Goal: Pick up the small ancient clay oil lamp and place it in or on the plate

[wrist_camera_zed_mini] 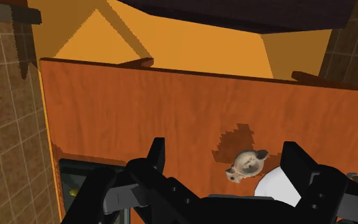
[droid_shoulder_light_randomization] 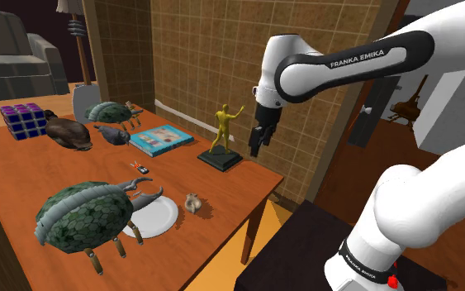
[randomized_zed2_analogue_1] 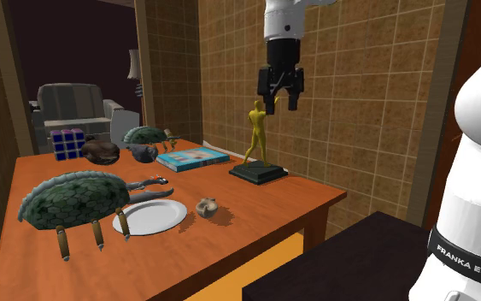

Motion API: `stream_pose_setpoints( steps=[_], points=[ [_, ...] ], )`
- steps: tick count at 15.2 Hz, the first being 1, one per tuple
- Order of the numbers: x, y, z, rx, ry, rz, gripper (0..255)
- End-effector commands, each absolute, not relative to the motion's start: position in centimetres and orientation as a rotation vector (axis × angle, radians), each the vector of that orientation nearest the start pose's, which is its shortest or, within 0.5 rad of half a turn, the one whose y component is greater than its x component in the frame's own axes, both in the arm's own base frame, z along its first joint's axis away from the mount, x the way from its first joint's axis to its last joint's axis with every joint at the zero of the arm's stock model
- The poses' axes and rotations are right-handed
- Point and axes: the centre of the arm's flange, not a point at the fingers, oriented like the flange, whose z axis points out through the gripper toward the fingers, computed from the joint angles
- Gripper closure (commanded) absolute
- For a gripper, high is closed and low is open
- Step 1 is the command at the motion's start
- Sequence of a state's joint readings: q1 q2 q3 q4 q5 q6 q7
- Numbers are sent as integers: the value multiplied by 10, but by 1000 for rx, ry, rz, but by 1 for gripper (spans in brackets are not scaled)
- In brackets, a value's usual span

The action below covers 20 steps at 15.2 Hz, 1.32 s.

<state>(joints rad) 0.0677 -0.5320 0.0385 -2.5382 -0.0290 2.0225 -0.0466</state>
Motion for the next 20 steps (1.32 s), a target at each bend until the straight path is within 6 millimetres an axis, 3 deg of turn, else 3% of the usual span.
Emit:
stream_pose_setpoints(
  steps=[1, 20],
  points=[
    [395, 46, 430, -3170, -251, -31, 0],
    [519, 134, 236, -3108, -224, -43, 0]
  ],
)
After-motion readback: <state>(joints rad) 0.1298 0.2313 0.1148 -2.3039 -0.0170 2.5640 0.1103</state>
